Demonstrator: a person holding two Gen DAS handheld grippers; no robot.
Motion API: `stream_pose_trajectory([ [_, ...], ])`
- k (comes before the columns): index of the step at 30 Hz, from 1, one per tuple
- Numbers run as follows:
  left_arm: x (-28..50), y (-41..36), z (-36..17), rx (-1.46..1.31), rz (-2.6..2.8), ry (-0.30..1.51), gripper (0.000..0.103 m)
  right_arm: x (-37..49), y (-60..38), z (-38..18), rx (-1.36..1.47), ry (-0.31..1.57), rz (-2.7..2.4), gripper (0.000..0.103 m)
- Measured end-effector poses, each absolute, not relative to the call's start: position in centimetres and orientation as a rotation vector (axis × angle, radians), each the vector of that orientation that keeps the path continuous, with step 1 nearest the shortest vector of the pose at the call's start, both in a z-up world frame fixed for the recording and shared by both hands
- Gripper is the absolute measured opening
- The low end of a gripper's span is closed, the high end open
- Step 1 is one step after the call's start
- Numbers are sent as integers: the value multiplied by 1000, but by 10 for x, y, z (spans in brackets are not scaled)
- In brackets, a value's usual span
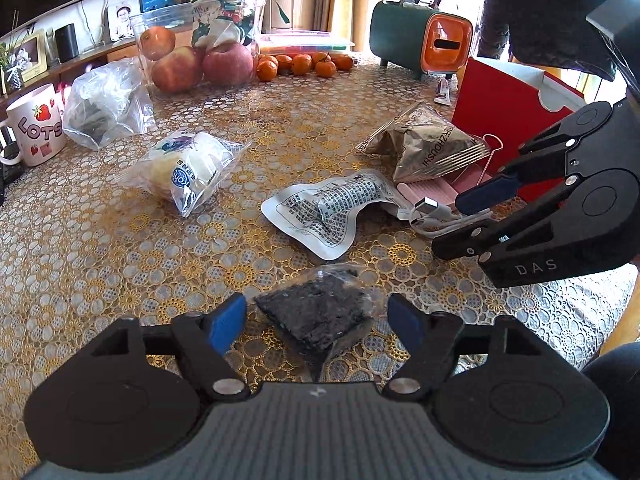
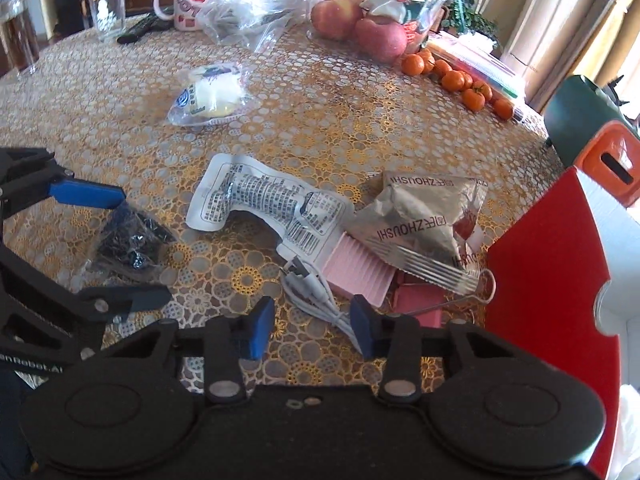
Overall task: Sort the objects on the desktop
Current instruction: 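Grasp the small bag of black items with the left gripper while the right grasps the white cable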
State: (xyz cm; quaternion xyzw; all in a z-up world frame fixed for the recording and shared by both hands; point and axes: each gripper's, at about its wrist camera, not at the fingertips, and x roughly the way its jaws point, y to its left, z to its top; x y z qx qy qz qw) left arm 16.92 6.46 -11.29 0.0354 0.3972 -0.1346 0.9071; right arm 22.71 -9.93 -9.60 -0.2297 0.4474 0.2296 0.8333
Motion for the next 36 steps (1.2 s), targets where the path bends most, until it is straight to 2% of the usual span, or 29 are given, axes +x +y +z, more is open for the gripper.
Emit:
stream_pose_trajectory([
  [5,169,64,-113,84,-268,811,67,231,-94,-96,-514,961,517,29],
  [9,168,64,-112,91,-261,804,60,230,-94,-96,-524,958,520,27],
  [10,169,63,-111,92,-260,804,59,230,-94,-96,-522,958,517,24],
  [11,169,63,-111,93,-261,804,55,229,-95,-95,-522,955,513,16],
  [12,168,62,-110,97,-262,802,51,228,-96,-94,-521,949,508,12],
  [14,166,60,-109,111,-271,797,38,227,-98,-92,-509,942,504,4],
  [16,165,57,-107,127,-266,793,38,226,-100,-89,-495,938,501,0],
  [36,140,33,-55,126,-278,738,36,188,-130,-40,-355,872,498,0],
])
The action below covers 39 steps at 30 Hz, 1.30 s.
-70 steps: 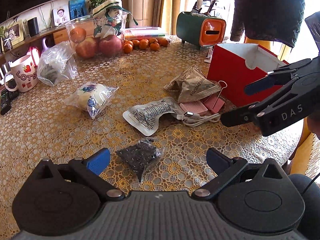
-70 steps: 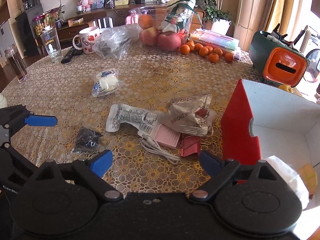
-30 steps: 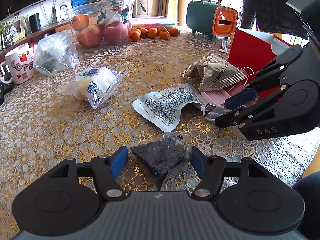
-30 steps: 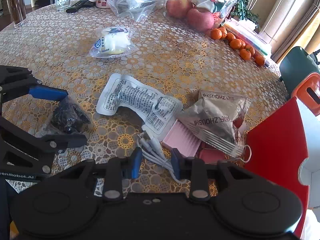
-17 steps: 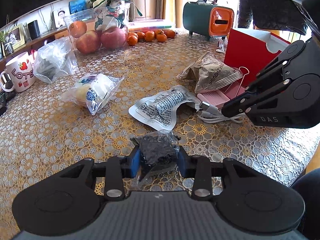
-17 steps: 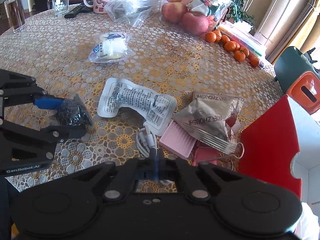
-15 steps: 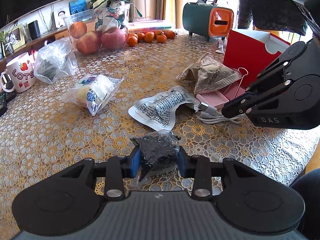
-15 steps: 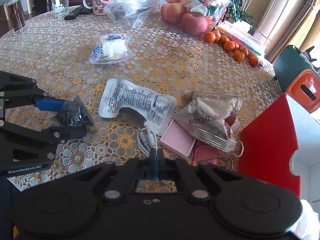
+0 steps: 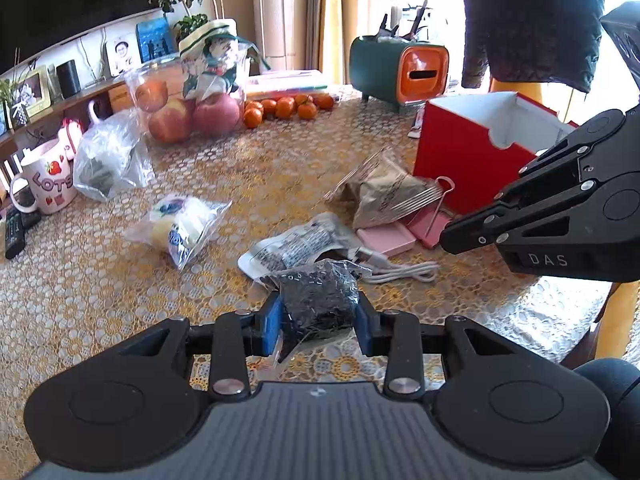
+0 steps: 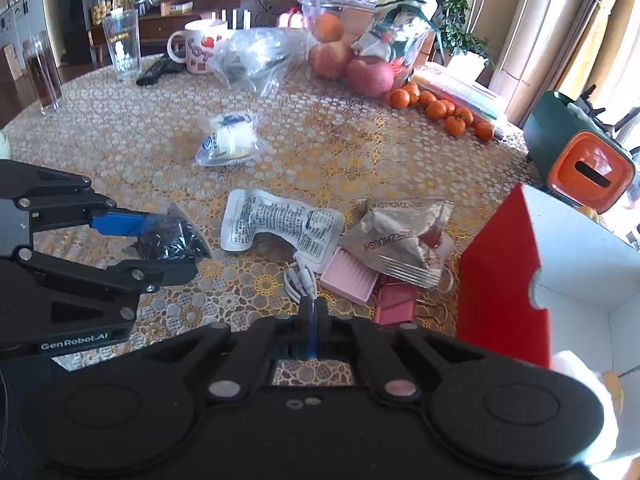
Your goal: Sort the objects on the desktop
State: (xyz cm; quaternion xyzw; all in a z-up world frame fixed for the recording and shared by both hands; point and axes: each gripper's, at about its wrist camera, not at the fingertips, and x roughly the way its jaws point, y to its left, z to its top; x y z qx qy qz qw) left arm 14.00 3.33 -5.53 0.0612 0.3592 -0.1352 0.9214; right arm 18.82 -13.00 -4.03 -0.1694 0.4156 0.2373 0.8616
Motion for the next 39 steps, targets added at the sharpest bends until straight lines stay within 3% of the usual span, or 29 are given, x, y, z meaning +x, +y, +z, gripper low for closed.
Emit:
stream_pose_trajectory([
  [21,109,-51,36,163,-365,600,36,145,-220,46,-175,707,425,0],
  [39,131,-140,48,197,-470,606,36,155,-319,51,-57,688,298,0],
])
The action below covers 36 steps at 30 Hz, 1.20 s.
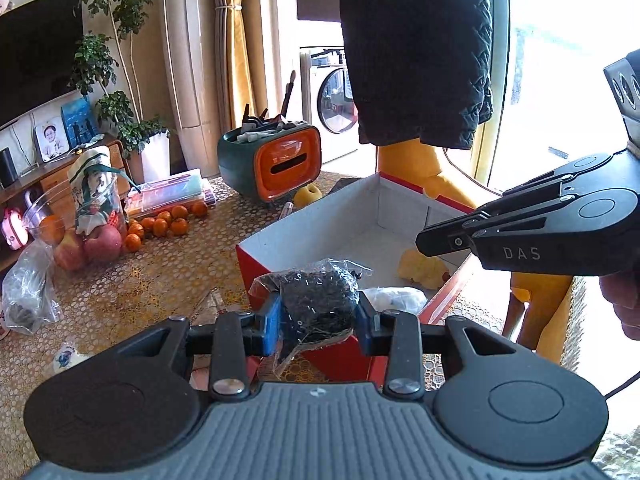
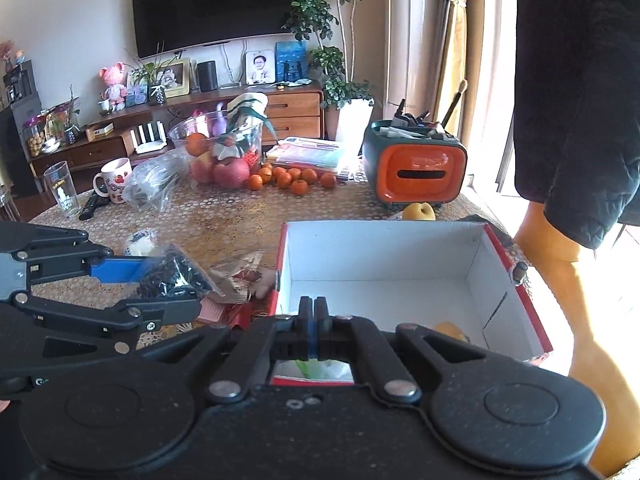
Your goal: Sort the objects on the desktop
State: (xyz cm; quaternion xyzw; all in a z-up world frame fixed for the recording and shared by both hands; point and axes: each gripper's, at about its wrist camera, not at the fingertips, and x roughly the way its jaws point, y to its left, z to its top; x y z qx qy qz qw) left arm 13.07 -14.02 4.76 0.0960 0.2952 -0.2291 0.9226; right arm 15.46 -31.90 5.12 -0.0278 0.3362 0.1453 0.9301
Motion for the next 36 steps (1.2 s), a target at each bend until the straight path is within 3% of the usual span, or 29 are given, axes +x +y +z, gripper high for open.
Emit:
stream_pose_trajectory([
  [10,136,-158,41,202,-498,617,36,165,-342,42,-24,695,294,0],
  [36,142,-77,30,131,-367,641,36,171,-289,39,-84,721,394,4],
])
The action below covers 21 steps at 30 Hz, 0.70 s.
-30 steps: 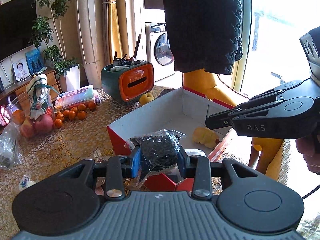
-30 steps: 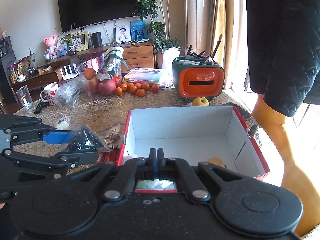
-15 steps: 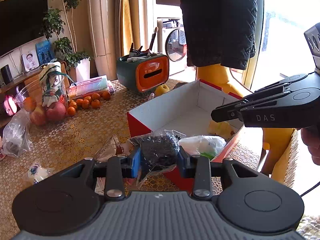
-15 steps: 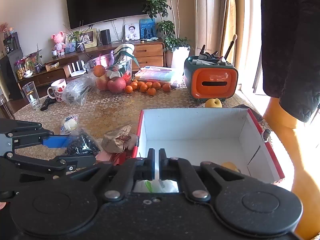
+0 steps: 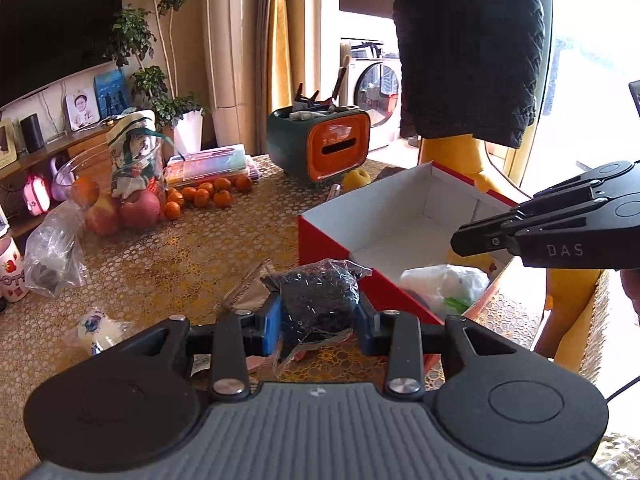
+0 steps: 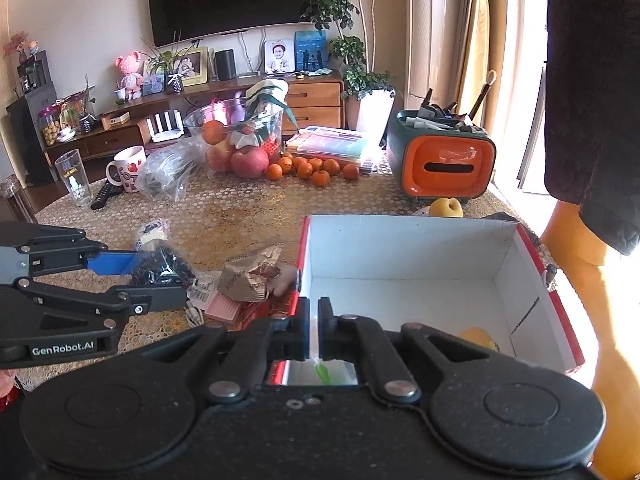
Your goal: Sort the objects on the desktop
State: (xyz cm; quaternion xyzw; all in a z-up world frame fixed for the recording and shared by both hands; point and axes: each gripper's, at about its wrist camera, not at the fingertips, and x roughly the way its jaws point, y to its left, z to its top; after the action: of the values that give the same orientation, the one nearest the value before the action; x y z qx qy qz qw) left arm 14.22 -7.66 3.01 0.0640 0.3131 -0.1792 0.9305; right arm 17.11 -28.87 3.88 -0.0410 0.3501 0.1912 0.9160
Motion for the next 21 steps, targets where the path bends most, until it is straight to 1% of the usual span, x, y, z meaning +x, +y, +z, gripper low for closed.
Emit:
stream_pose_trajectory([
  [7,148,-36,24,112,-295,648,36,176,-250,28,-117,745,458,5],
  [9,150,-26,20,101,-283,652,36,178,-236,22,-132,750,485,10],
  [10,151,-22,18,98,-279,656,36,179,-230,18,-136,758,496,15],
  [16,158,-4,0,94,-265,681,36,189,-196,-11,-162,819,550,17],
  [18,161,1,-7,95,-261,687,36,193,-187,-21,-170,837,559,22],
  [19,163,3,-10,94,-259,691,36,195,-183,-26,-172,844,563,27],
  [21,167,8,-17,87,-256,701,36,199,-176,-37,-180,861,573,31],
])
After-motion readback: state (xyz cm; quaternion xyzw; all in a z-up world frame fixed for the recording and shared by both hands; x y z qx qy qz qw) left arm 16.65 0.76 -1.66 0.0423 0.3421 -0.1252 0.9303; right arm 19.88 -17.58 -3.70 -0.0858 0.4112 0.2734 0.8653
